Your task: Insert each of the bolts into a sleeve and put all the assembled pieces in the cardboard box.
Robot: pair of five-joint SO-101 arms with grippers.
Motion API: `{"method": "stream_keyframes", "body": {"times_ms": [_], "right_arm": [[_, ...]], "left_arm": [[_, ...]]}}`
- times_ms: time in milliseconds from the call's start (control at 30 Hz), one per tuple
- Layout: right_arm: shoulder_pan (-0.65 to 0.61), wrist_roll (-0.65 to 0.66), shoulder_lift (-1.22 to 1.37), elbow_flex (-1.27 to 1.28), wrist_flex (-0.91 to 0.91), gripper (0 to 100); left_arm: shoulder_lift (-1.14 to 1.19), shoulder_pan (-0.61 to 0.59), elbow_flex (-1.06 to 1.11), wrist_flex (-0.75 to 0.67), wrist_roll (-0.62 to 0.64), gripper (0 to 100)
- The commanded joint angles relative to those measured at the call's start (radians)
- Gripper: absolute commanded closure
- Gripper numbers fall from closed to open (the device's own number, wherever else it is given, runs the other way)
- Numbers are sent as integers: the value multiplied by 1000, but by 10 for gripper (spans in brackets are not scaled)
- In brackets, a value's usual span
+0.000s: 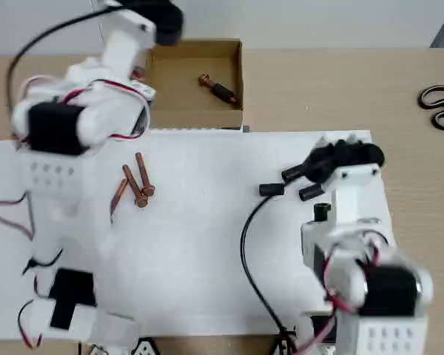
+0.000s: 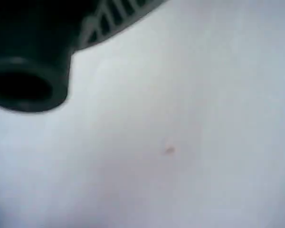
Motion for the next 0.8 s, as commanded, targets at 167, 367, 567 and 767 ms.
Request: {"method": "stream_keyframes", "body": {"times_ms": [167,367,567,767], "right_arm": [[-16,-12,-223,-23,-36,995],[-68,-15,-358,74,-171,996],[-180,-14,-553,305,-329,996],[-185,-12,-687,437,-354,996]], "left_arm": [[-235,2,-44,15,308,994],[-371,-3,104,15,569,994],[-580,0,355,-38,736,994],[-819,0,745,-259,795,994]]}}
